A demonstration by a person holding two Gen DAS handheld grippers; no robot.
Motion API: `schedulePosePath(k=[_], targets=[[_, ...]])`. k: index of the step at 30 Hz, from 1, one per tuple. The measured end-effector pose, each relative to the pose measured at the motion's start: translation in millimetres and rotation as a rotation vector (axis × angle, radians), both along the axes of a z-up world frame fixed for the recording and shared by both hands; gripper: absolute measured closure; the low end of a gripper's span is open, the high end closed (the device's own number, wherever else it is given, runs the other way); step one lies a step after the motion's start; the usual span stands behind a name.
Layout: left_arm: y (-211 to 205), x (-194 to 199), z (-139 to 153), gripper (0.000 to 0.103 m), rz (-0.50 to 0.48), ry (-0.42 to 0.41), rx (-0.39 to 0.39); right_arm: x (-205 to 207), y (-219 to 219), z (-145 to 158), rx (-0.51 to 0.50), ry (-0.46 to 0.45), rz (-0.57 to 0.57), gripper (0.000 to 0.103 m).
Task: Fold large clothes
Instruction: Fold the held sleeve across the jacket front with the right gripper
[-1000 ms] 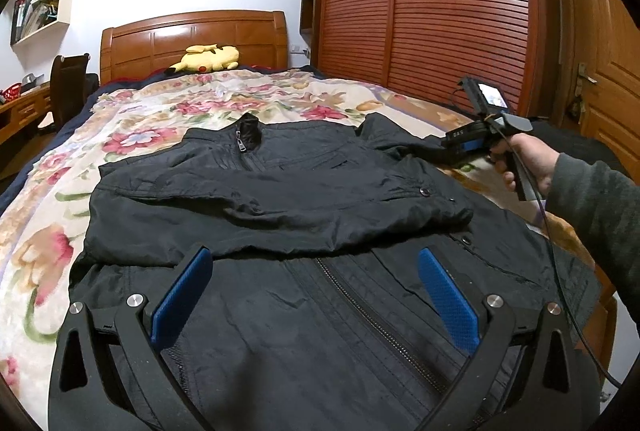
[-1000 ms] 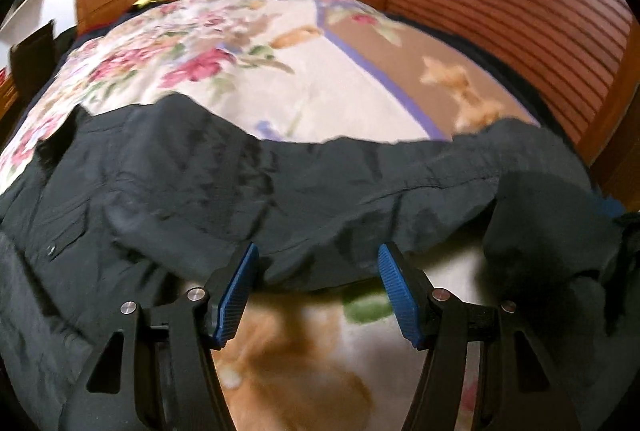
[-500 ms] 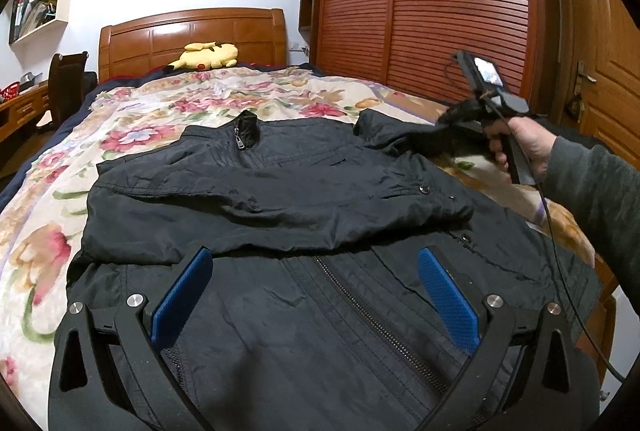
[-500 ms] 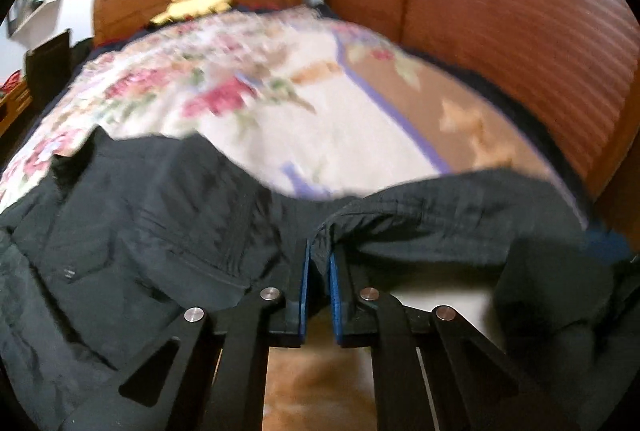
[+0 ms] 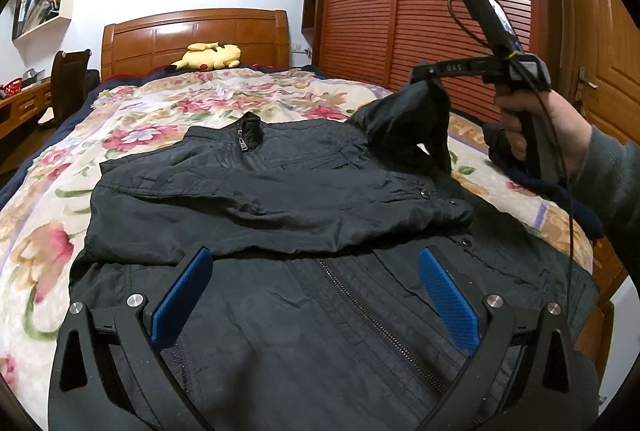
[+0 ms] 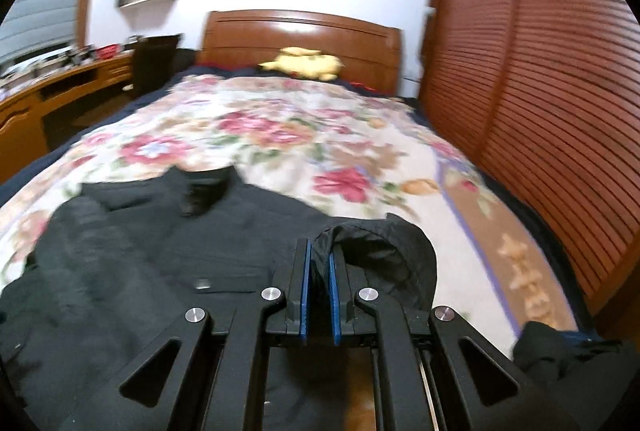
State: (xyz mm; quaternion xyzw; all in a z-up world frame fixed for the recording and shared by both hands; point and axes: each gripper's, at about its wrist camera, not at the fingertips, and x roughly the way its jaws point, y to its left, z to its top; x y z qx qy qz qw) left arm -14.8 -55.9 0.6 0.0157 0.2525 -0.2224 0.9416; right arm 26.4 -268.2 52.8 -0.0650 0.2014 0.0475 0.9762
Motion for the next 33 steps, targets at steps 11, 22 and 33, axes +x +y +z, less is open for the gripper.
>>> schedulePosePath(k=[11, 22, 33], targets=[[11, 0, 1, 0.000, 0.021, 0.004, -0.008, -24, 44, -53, 0.005, 0.197, 0.149, 0.095], [13, 1, -1, 0.000, 0.025, 0.007, -0.006, -15, 54, -70, -0.002, 0.289, 0.140, 0.087], [14, 3, -2, 0.000, 0.028, 0.008, -0.003, -67, -2, -37, 0.063, 0.154, 0.077, 0.048]])
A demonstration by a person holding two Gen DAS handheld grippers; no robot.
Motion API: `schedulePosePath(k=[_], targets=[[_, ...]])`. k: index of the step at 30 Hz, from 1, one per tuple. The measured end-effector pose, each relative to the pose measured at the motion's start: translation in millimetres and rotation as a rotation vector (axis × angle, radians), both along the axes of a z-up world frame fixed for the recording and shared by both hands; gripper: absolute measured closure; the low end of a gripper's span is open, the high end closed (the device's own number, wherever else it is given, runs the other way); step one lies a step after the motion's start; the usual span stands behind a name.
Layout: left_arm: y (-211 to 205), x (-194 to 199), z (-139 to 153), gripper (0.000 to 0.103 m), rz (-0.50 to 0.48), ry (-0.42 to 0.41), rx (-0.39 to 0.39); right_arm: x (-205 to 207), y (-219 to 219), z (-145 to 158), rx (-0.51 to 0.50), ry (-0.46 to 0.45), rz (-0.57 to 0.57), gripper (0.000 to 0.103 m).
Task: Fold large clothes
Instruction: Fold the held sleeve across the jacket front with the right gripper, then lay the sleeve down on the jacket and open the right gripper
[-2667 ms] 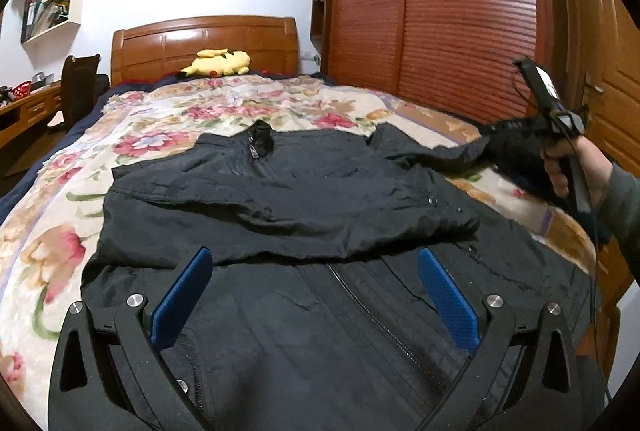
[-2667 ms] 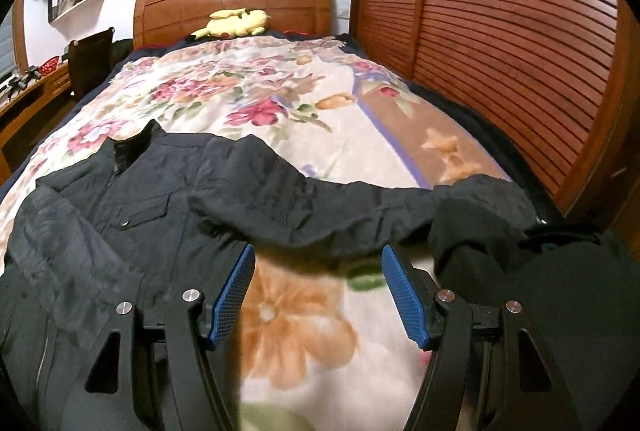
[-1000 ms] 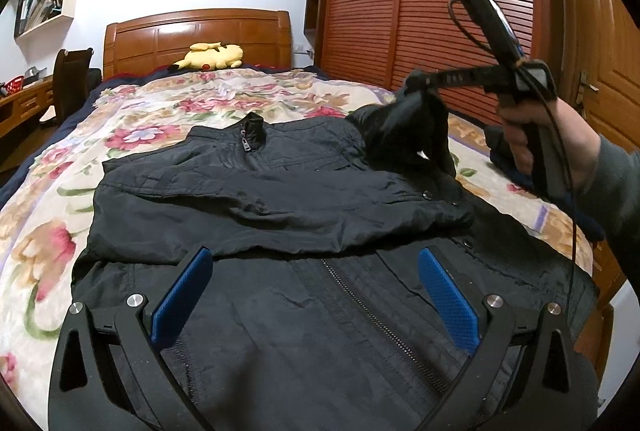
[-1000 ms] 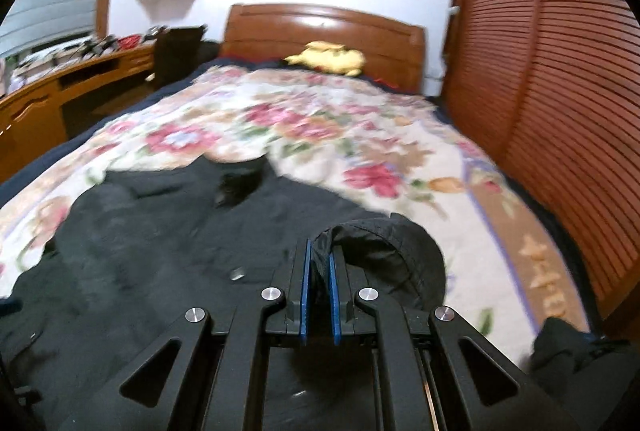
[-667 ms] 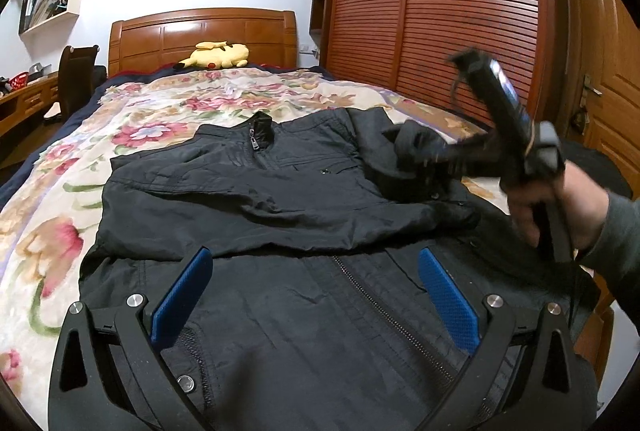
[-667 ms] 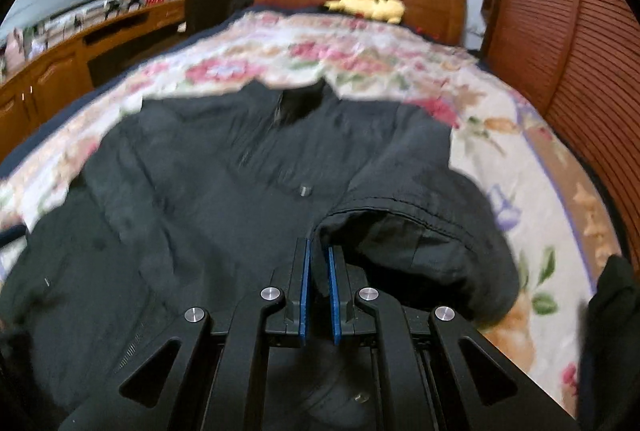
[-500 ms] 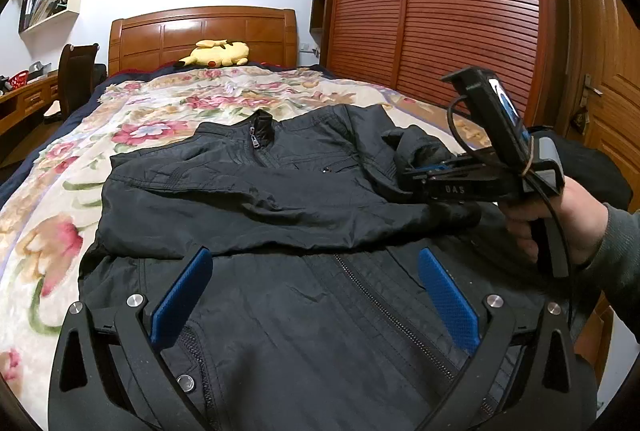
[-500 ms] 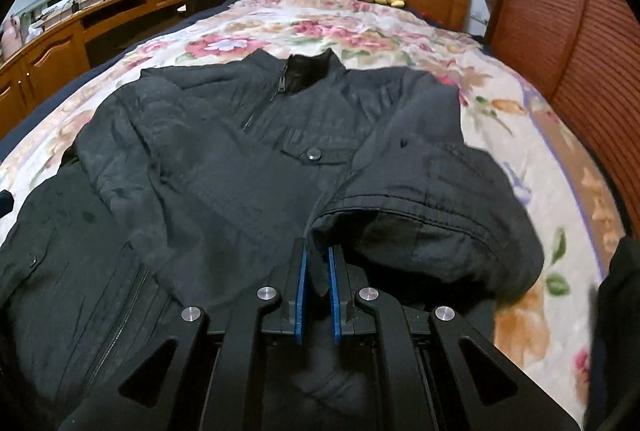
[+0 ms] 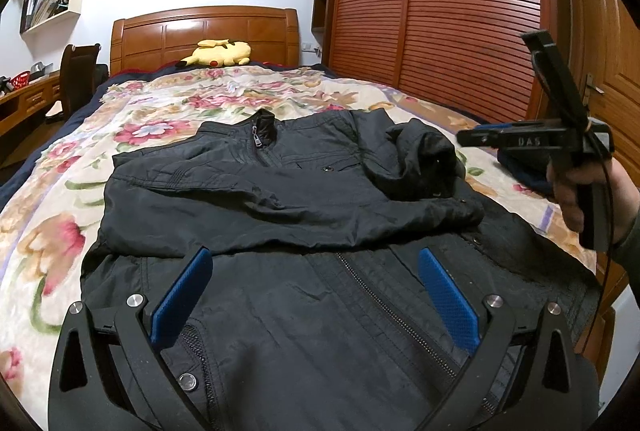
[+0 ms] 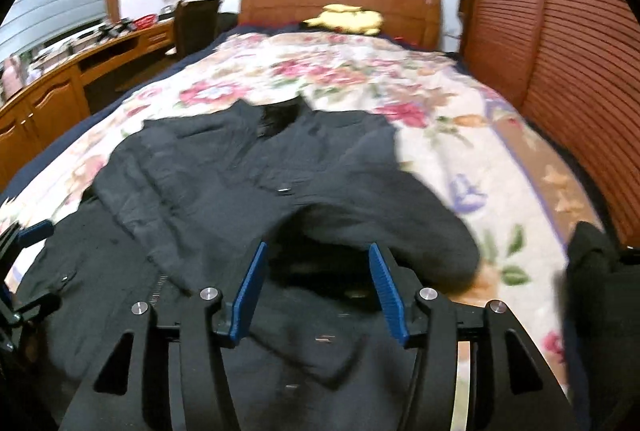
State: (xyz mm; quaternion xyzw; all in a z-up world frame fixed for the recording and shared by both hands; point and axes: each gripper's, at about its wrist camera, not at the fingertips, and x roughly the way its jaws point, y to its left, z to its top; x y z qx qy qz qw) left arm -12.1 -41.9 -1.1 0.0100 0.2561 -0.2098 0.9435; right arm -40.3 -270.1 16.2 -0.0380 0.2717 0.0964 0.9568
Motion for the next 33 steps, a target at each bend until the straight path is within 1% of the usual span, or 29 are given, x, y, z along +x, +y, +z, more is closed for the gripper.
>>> schedulePosePath(k=[2, 4, 9, 12, 15, 18, 20, 21, 22, 23, 24, 25, 28, 31, 33], targets=[[0, 0, 0, 0.000, 0.000, 0.000, -0.001, 3, -14, -4, 0.002, 0.006, -0.048, 0.047], [0, -1, 0, 0.000, 0.001, 0.000, 0.000, 15, -21, -15, -0.021, 0.027, -0.102, 0.047], [-2, 0, -2, 0.000, 0.001, 0.002, 0.007, 54, -31, -43, -0.066, 0.115, -0.182, 0.047], [-3, 0, -3, 0.000, 0.002, 0.006, 0.010, 76, -34, -53, -0.078, 0.161, -0.199, 0.047], [-3, 1, -3, 0.000, 0.001, 0.010, 0.012, 101, -25, -59, -0.131, 0.182, -0.215, 0.047], [-4, 1, -4, 0.000, -0.001, 0.014, 0.013, 114, -22, -56, -0.131, 0.183, -0.210, 0.047], [-4, 1, -3, 0.000, -0.002, 0.015, 0.012, 120, -20, -55, -0.144, 0.159, -0.204, 0.047], [-4, 1, -3, 0.000, -0.003, 0.015, 0.011, 123, -18, -56, -0.147, 0.155, -0.198, 0.049], [-3, 1, -3, 0.000, -0.003, 0.016, 0.008, 126, -15, -56, -0.145, 0.155, -0.185, 0.064], [-2, 1, -3, 0.000, -0.003, 0.015, 0.005, 129, -13, -55, -0.142, 0.161, -0.171, 0.070], [-2, 1, -3, 0.000, -0.003, 0.015, 0.004, 131, -11, -55, -0.147, 0.161, -0.165, 0.078], [-1, 1, -2, 0.000, -0.003, 0.014, 0.003, 132, -6, -52, -0.159, 0.147, -0.163, 0.084], [1, 0, -2, 0.000, 0.000, 0.008, 0.002, 121, 4, -35, -0.185, 0.056, -0.177, 0.092], [5, -1, 1, 0.000, 0.007, 0.001, -0.001, 110, 16, -9, -0.162, -0.039, -0.190, 0.093], [10, -2, 3, 0.000, 0.016, -0.004, -0.006, 100, 29, 10, -0.155, -0.105, -0.177, 0.093]])
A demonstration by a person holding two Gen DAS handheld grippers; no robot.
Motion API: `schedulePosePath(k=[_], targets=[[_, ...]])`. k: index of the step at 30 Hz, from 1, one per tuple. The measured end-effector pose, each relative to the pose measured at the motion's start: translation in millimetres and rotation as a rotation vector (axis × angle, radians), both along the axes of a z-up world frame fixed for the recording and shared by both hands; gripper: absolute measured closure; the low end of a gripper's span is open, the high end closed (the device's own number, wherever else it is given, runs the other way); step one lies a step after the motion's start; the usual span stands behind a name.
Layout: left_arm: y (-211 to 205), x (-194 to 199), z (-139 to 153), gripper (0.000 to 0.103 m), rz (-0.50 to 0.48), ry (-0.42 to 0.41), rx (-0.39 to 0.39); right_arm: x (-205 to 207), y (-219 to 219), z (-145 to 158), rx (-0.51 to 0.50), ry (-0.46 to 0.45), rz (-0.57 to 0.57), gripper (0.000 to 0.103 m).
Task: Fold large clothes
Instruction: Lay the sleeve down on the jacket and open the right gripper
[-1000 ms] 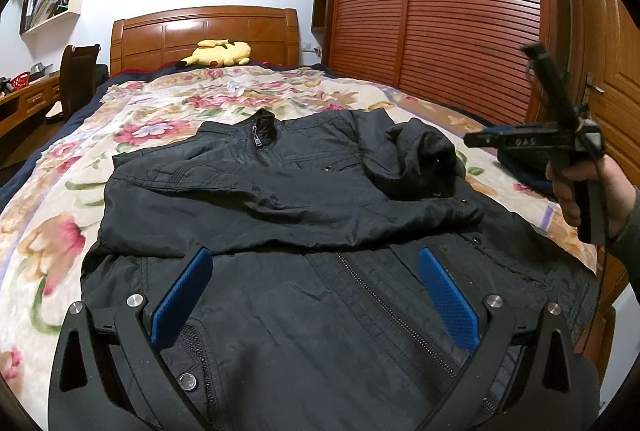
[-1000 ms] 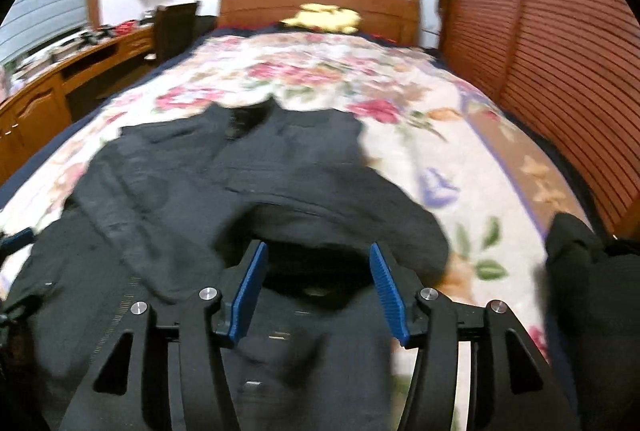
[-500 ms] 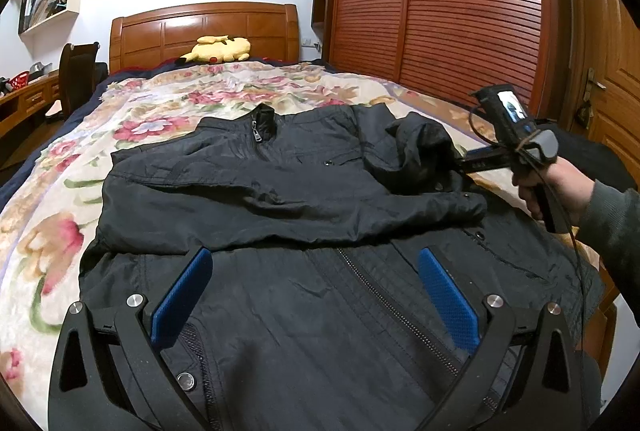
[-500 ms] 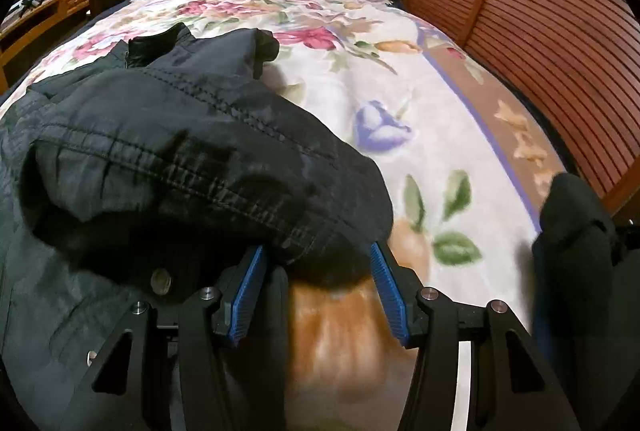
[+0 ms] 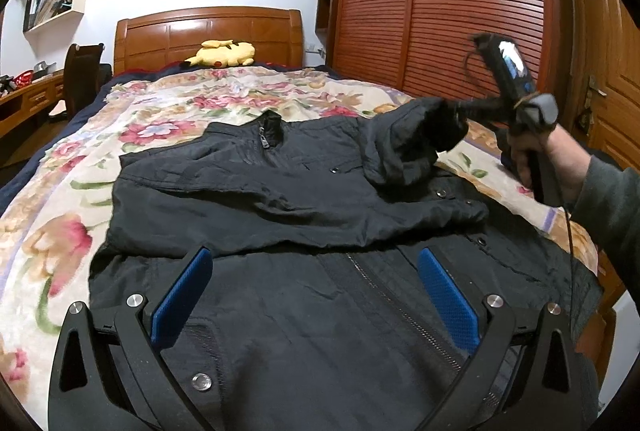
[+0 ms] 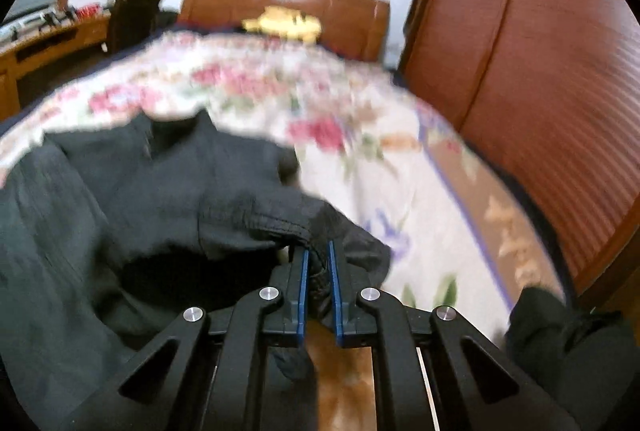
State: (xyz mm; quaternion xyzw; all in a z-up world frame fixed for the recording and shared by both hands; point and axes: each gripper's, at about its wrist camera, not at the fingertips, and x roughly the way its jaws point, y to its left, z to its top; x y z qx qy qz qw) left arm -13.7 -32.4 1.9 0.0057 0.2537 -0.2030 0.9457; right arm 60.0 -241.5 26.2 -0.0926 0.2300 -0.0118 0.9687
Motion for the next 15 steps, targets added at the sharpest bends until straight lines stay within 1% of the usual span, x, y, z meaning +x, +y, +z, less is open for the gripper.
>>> schedulePosePath(k=[4, 8, 12, 15], targets=[[14, 0, 4, 0.000, 0.020, -0.003, -0.026, -26, 39, 33, 0.012, -0.107, 0.095, 0.093], [25, 0, 4, 0.000, 0.046, -0.006, -0.029, -53, 82, 51, 0.064, -0.148, 0.250, 0.093], [38, -2, 6, 0.000, 0.071, -0.011, -0.039, -76, 130, 51, 0.057, -0.138, 0.379, 0.093], [47, -3, 7, 0.000, 0.093, -0.021, -0.039, -87, 148, 45, 0.078, -0.098, 0.444, 0.093]])
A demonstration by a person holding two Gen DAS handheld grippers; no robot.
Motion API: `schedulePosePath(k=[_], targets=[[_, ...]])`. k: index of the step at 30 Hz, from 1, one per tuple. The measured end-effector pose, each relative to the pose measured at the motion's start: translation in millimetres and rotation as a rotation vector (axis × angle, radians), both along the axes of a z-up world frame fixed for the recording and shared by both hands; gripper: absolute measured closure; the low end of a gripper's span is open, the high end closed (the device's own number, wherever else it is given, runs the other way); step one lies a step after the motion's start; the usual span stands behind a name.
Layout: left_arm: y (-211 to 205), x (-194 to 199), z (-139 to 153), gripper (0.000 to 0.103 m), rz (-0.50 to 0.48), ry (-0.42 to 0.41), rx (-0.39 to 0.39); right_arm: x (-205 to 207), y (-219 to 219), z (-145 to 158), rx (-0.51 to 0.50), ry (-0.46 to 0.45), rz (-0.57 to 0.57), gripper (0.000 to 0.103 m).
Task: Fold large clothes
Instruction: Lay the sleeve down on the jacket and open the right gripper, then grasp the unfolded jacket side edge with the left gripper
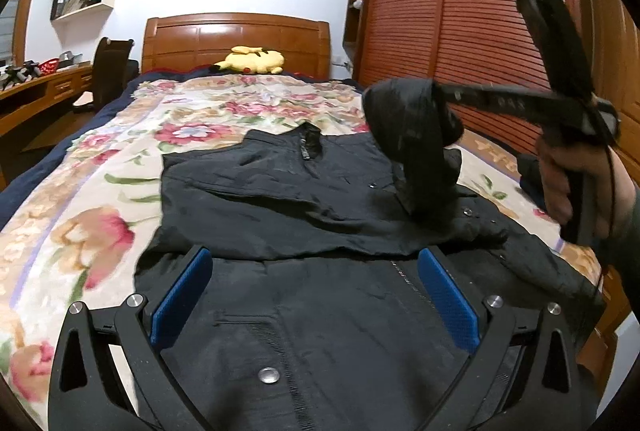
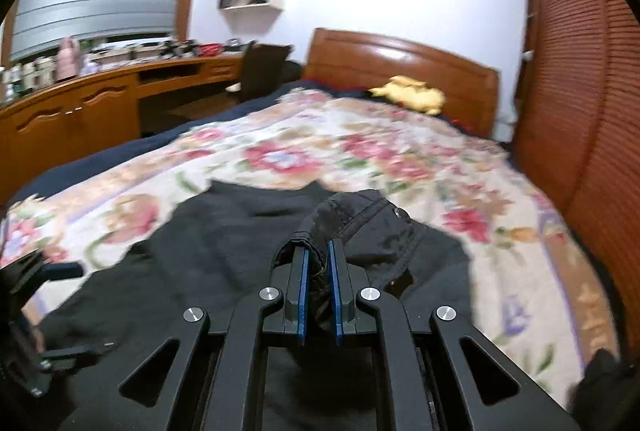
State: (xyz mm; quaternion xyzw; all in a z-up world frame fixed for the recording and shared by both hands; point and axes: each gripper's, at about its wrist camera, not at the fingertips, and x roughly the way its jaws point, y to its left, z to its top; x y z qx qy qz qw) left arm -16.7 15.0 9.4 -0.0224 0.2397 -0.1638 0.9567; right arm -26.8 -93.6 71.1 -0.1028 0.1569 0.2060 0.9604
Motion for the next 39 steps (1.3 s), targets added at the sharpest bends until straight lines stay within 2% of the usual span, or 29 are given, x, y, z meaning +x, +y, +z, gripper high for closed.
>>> schedulePosePath(k=[3, 8, 11, 13, 15, 21, 29, 33, 36, 39], targets=[[7, -1, 1, 0.000, 0.014, -0.002, -0.004, -10, 14, -10, 0.012, 0.067, 0.050, 0.093], [17, -1, 2, 0.000, 0.031, -0.003, -0.017, 4, -24, -25, -0.005, 0.183, 0.087, 0.091], [18, -2, 2, 0.000, 0.034, -0.004, -0.020, 9, -32, -29, -0.048, 0.247, 0.068, 0.079], [17, -2, 2, 0.000, 0.034, -0.005, -0.020, 12, -37, -29, -0.078, 0.273, 0.059, 0.064], [17, -3, 2, 0.000, 0.032, -0.007, -0.021, 3, -41, -28, -0.080, 0.284, 0.051, 0.058], [13, -4, 1, 0.000, 0.023, -0.006, -0.015, -11, -71, -41, -0.043, 0.287, -0.047, 0.057], [-1, -1, -5, 0.000, 0.013, 0.010, 0.006, 26, -97, -69, -0.051, 0.285, -0.237, 0.057], [-9, -2, -7, 0.000, 0.010, 0.016, 0.020, 40, -102, -77, -0.002, 0.318, -0.221, 0.057], [-14, -3, -9, 0.000, 0.011, 0.020, 0.040, 46, -99, -93, -0.012, 0.377, -0.194, 0.057], [-18, -4, -9, 0.000, 0.006, 0.019, 0.052, 48, -89, -96, -0.033, 0.376, -0.195, 0.053]])
